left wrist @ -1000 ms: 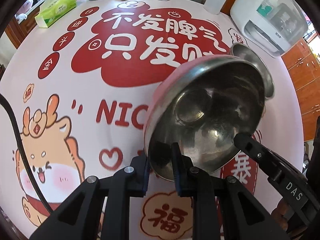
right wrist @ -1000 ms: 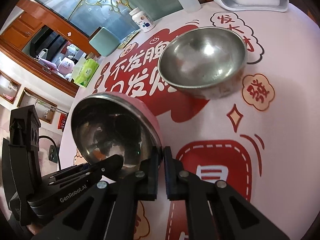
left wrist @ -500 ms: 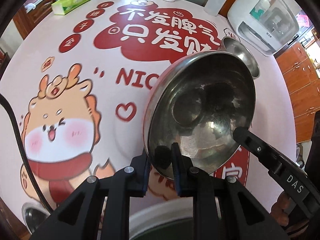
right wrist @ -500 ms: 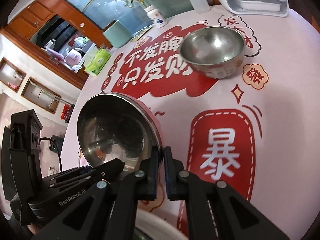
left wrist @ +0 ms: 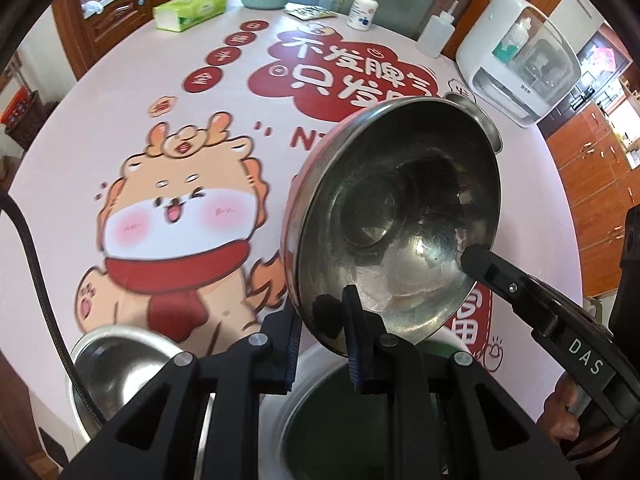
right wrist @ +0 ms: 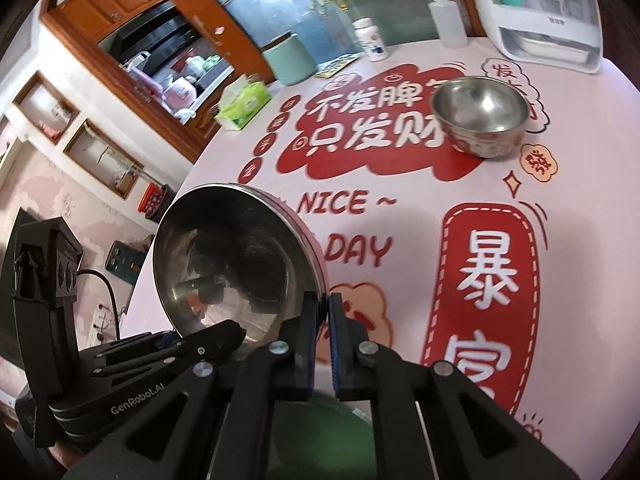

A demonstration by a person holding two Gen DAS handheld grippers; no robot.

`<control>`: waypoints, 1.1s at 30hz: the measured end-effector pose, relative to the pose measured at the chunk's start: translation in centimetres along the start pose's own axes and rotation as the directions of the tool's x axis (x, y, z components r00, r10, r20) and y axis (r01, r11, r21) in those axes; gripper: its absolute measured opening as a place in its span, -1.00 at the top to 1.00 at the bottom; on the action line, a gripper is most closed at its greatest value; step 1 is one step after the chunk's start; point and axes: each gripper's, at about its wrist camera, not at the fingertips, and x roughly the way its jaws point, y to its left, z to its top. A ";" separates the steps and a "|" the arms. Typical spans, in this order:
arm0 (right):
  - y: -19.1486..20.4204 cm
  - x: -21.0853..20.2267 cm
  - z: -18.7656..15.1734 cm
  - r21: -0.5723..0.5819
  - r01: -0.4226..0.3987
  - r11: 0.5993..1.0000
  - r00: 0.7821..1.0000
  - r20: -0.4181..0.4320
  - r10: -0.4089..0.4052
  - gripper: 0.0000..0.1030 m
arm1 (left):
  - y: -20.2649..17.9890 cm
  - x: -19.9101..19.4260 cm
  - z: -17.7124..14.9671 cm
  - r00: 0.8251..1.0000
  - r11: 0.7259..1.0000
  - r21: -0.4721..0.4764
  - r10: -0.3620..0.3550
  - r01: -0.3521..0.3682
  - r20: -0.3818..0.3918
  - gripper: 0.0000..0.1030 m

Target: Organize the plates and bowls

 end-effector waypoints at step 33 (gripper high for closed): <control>13.7 1.5 -8.7 -0.290 -0.049 0.956 0.985 -0.170 -0.001 0.76 | 12.2 -6.4 -9.7 0.999 0.999 -0.053 -0.011 0.008 -0.052 0.65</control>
